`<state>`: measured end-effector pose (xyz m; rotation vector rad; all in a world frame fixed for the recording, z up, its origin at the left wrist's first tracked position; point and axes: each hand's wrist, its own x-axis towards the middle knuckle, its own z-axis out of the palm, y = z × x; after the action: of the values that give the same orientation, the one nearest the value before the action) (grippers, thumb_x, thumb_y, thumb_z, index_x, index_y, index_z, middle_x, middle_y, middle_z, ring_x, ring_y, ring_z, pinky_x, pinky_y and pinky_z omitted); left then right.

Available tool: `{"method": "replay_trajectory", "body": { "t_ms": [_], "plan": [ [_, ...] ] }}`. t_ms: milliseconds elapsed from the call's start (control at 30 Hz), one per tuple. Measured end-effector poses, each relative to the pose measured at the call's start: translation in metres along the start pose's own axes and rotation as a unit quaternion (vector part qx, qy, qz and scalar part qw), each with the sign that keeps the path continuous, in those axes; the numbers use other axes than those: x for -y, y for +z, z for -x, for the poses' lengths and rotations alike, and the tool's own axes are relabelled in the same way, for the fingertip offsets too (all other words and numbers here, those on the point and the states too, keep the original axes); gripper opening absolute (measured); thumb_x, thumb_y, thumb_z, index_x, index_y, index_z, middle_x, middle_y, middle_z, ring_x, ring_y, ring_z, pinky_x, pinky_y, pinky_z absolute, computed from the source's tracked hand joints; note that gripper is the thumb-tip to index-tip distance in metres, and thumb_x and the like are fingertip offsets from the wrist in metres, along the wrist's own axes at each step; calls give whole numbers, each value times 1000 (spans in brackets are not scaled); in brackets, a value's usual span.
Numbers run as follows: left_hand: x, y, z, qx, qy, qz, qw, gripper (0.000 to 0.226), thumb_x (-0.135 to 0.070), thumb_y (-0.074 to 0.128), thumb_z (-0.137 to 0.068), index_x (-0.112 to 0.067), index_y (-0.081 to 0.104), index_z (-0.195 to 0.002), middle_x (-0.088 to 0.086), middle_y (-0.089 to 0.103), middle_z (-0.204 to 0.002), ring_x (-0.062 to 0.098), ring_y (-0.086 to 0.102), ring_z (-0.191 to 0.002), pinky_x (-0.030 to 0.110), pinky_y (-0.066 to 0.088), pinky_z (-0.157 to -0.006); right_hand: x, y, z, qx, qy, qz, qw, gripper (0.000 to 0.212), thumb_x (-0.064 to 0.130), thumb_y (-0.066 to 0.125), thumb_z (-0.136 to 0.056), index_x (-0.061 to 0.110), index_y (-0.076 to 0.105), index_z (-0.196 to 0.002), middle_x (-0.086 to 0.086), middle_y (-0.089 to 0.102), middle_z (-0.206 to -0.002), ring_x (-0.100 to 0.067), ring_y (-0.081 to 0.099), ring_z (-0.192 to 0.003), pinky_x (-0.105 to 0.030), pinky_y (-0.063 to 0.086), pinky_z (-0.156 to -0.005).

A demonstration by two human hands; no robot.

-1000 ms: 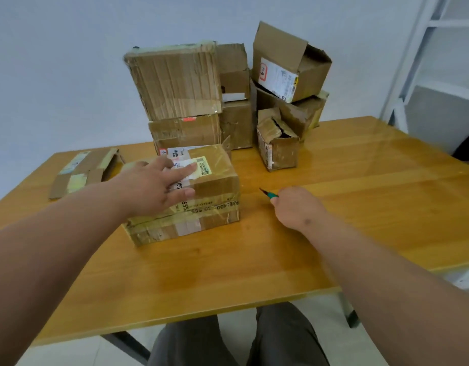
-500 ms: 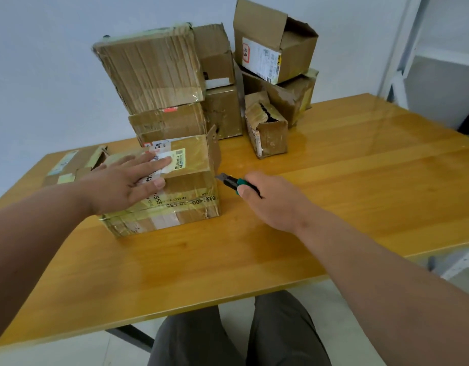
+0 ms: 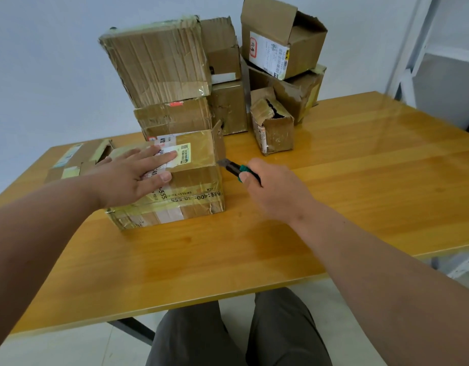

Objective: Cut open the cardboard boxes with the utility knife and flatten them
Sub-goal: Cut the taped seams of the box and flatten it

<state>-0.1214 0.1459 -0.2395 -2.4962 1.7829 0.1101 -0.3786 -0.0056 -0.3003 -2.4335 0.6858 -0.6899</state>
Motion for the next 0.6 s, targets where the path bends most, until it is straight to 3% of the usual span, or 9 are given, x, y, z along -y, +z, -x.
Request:
{"method": "replay_trajectory", "body": {
  "t_ms": [167, 600],
  "plan": [
    [1, 1, 0, -7, 0, -5, 1000, 58, -77, 10, -78, -69, -3, -134, -20, -1, -160, 13, 2, -149, 55, 10, -117, -7, 4, 8, 15, -1, 37, 999, 23, 36, 43, -103, 24, 45, -83, 5, 52, -67, -13, 46, -53, -27, 29, -48],
    [4, 3, -1, -17, 6, -2, 1000, 52, -79, 9, -77, -75, -6, -127, -21, 1, -160, 15, 3, -149, 56, 11, -117, -3, 7, 6, -11, -21, 9, 1000, 23, 32, 46, -102, 14, 53, -91, 4, 53, -67, -14, 46, -53, -30, 35, -46]
  ]
}}
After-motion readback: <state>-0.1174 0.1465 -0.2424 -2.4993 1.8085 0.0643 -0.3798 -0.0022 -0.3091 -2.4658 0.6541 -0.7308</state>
